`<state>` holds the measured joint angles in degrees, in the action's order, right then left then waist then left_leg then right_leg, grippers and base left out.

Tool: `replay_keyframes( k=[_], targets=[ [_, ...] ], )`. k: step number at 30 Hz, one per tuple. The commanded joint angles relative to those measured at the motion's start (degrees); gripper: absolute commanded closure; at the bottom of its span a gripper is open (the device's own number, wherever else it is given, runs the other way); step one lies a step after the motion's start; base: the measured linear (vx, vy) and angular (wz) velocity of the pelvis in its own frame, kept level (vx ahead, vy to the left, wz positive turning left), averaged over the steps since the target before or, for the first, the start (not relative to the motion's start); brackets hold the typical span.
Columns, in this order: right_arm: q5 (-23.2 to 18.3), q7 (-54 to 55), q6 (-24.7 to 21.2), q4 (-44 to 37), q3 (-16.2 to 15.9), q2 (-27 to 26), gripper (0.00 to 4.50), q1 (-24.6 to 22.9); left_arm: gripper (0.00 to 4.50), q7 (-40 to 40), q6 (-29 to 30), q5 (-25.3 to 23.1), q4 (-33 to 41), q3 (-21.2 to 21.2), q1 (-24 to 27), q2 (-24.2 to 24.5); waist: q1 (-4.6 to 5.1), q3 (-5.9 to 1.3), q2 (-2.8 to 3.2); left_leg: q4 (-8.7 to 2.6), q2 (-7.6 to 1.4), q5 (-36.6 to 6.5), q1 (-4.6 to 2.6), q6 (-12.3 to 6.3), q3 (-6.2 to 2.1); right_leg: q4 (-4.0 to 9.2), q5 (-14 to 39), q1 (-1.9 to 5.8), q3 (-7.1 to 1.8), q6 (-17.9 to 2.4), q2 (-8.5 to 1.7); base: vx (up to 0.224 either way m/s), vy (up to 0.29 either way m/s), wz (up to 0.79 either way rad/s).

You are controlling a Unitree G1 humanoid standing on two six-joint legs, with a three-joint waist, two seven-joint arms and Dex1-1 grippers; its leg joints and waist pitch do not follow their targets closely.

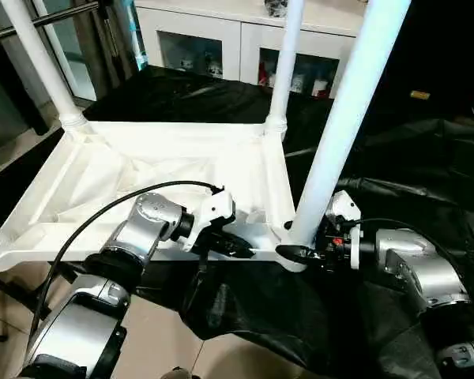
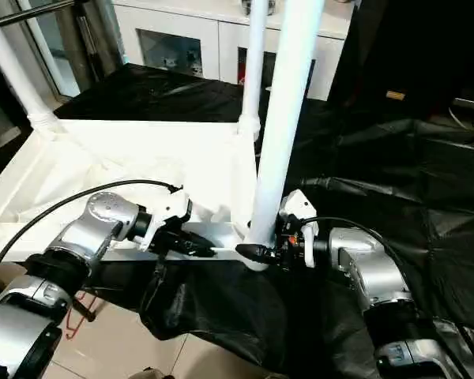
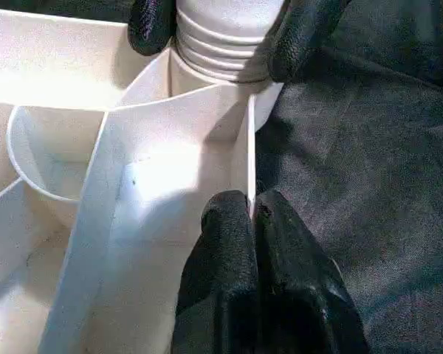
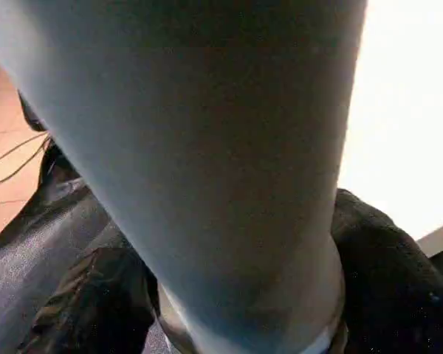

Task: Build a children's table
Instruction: Rotate leg to tighten

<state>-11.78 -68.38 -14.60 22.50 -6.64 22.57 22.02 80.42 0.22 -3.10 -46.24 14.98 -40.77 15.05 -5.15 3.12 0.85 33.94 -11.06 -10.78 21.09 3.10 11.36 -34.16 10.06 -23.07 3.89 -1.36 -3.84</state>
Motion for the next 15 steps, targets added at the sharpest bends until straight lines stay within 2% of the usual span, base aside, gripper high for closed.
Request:
replay_keyframes(
  k=[1,3,4,5,6,7,8,9,10,11,12,13,14,15],
  targets=[
    [-0.6,-1.0,-0.5,-1.8,-3.0,-1.6,1.66,-0.8,4.5,-1.5,0.0,1.9,2.7,-0.3,-0.9,-1.9,0.13,-3.92,-0.53,-3.67,-2.7,-8.6,-0.72,-4.3,-1.09,3.95,11.8,3.01,-2.69,-12.9,-4.71,0.0,0.0,0.0],
    [2.4,7.5,2.4,2.1,-1.9,-4.8,1.7,0.0,4.5,-8.2,0.3,1.0,0.4,-1.4,-2.6,-4.1,0.25,-3.87,-0.53,-3.67,-2.67,-8.6,-0.7,-4.02,-1.1,3.99,12.1,2.91,-2.71,-12.8,-4.79,0.0,0.0,0.0],
    [3.3,10.1,3.3,3.3,-1.6,-5.7,1.7,0.3,4.5,-10.5,0.4,0.7,-0.4,-1.7,-3.1,-4.8,0.63,-3.81,-0.5,-3.65,-2.54,-9.2,-0.82,-3.39,-1.05,4.19,13.2,2.56,-2.72,-12.6,-4.74,0.0,0.0,0.0],
    [3.5,10.7,3.4,3.6,-1.5,-5.9,1.71,0.4,4.5,-11.0,0.4,0.6,-0.6,-1.8,-3.3,-5.0,0.63,-3.81,-0.5,-3.65,-2.54,-9.2,-0.82,-3.39,-1.05,4.19,13.2,2.56,-2.72,-12.6,-4.74,0.0,0.0,0.0],
    [5.3,16.7,4.0,6.3,-0.7,-7.9,1.71,1.3,4.5,-15.7,0.6,-0.1,-2.5,-2.5,-4.7,-6.3,0.74,-3.78,-0.58,-3.71,-2.34,-9.8,-0.9,-2.54,-1.19,4.46,15.9,2.77,-2.67,-11.8,-4.79,0.0,0.0,0.0],
    [6.1,20.6,4.6,7.9,-0.1,-9.1,1.72,1.8,4.5,-18.0,0.8,-0.4,-3.4,-2.8,-5.4,-7.0,0.92,-3.69,-0.44,-3.77,-2.25,-10.5,-1.15,-2.03,-1.16,4.76,17.6,2.47,-2.69,-11.4,-4.7,0.0,0.0,0.0],
    [6.5,22.4,4.8,8.6,0.1,-9.7,1.73,2.1,4.5,-19.0,0.9,-0.5,-3.8,-3.0,-5.6,-7.3,1.03,-3.67,-0.5,-3.83,-2.23,-10.9,-1.15,-1.8,-1.26,4.81,18.3,2.59,-2.64,-11.2,-4.72,0.0,0.0,0.0],
    [7.1,28.6,4.9,11.2,1.5,-11.9,1.73,3.1,4.5,-22.7,1.6,-0.8,-5.1,-3.6,-6.7,-8.6,1.17,-3.64,-0.56,-3.89,-2.18,-10.8,-0.94,-1.69,-1.3,4.88,18.6,2.76,-2.64,-10.7,-4.74,0.0,0.0,0.0],
    [6.9,36.0,4.4,13.8,3.6,-15.0,1.73,4.2,4.5,-28.3,2.3,-0.9,-6.7,-4.7,-8.2,-10.6,1.58,-3.57,-0.42,-3.96,-2.16,-11.4,-1.14,-1.41,-1.26,5.03,19.0,2.4,-2.68,-10.6,-4.69,0.0,0.0,0.0],
    [6.9,36.1,4.3,13.8,3.6,-15.1,1.73,4.2,4.5,-28.4,2.3,-0.9,-6.8,-4.7,-8.2,-10.7,1.82,-3.64,-0.45,-3.93,-2.04,-11.6,-1.08,-1.1,-1.34,4.9,19.1,2.55,-2.61,-10.6,-4.64,0.0,0.0,0.0],
    [6.6,38.3,3.9,14.5,4.3,-16.1,1.73,4.5,4.5,-30.3,2.4,-0.9,-7.3,-5.1,-8.7,-11.3,2.0,-3.78,-0.51,-3.89,-1.97,-11.4,-1.08,-1.25,-1.43,4.99,19.0,2.74,-2.55,-10.6,-4.69,0.0,0.0,0.0],
    [6.4,39.6,3.7,14.9,4.7,-16.9,1.73,4.7,4.5,-31.6,2.7,-0.8,-7.7,-5.4,-9.0,-11.8,1.99,-3.69,-0.51,-3.81,-1.93,-11.6,-1.13,-2.03,-1.28,5.19,18.7,2.6,-2.63,-10.6,-4.68,0.0,0.0,0.0],
    [6.6,40.9,3.9,15.1,4.7,-17.8,1.73,4.9,4.5,-33.3,2.6,-0.7,-8.0,-5.8,-9.4,-12.5,1.95,-3.73,-0.29,-3.79,-1.99,-11.4,-1.14,-2.19,-1.28,5.11,18.1,2.58,-2.69,-10.8,-4.73,0.0,0.0,0.0],
    [6.9,41.6,4.2,15.2,4.5,-18.4,1.73,5.1,4.5,-34.3,2.6,-0.7,-8.3,-6.0,-9.7,-12.9,2.07,-3.78,-0.46,-3.87,-1.98,-10.8,-0.84,-2.66,-1.35,4.93,16.8,2.84,-2.6,-11.0,-4.67,0.0,0.0,0.0]
  ],
)
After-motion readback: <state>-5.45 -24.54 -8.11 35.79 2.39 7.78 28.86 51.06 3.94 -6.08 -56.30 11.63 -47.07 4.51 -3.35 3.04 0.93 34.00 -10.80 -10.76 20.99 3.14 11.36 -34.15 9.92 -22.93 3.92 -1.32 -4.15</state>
